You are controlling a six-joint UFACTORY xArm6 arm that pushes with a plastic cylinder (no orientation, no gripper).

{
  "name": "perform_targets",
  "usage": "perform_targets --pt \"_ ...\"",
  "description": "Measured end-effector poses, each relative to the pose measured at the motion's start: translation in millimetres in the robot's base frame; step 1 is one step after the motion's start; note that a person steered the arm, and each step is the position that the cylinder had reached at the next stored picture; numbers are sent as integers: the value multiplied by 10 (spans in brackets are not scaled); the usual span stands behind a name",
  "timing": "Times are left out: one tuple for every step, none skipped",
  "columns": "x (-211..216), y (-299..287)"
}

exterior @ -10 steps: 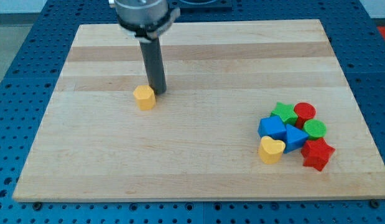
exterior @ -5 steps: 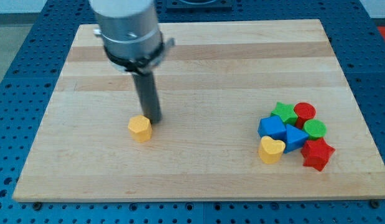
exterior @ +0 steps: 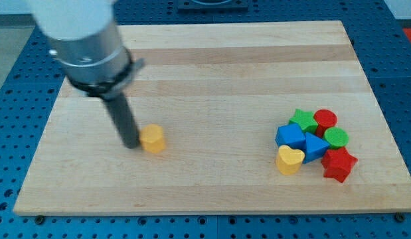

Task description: Move the hexagon towards the group of blocks

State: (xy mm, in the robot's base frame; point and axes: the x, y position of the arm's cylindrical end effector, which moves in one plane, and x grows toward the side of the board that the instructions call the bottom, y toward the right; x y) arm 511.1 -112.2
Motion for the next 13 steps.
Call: perform_targets --pt "-2 805" --pt "43 867" --pt "19 770" --pt "-146 732" --pt "-263 868" --pt "-206 1369" --pt "-141 1660" --pt "-141 1338" --pt "-74 1031" --pt "77 1226" --pt "112 1719" --pt "113 1922" --pt "113 1793"
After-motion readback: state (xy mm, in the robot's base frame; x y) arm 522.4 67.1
